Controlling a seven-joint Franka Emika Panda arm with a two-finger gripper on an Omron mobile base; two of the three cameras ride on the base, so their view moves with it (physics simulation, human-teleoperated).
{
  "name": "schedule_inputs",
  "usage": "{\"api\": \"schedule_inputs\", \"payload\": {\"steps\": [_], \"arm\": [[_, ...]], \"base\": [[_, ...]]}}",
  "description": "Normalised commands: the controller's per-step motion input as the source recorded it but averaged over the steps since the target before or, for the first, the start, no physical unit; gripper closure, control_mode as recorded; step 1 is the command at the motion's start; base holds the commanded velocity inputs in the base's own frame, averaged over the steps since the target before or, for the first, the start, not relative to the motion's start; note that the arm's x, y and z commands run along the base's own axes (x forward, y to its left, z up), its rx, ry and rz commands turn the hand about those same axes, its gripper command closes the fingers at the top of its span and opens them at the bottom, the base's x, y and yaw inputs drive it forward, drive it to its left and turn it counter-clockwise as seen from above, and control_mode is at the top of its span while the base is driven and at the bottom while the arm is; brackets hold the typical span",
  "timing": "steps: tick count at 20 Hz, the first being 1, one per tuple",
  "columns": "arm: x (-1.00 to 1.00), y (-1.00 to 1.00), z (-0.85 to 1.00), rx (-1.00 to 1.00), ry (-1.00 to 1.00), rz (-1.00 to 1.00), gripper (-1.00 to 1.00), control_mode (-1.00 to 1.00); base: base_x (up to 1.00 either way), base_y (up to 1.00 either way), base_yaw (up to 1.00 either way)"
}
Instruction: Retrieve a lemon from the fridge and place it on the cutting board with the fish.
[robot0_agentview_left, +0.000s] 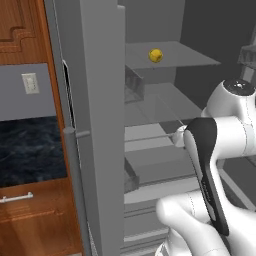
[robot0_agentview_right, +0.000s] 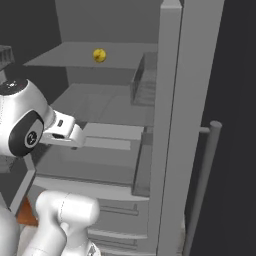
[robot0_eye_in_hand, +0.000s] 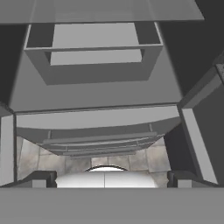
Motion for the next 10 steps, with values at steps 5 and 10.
{"api": "schedule_inputs", "payload": {"steps": [5,10], "arm": [[0.00,0.00,0.00,0.00,0.00,0.00,-1.00,1.00],[0.00,0.00,0.00,0.00,0.00,0.00,-1.00,1.00]], "base": [[0.50,-0.28,0.00],[0.50,-0.20,0.00]]}}
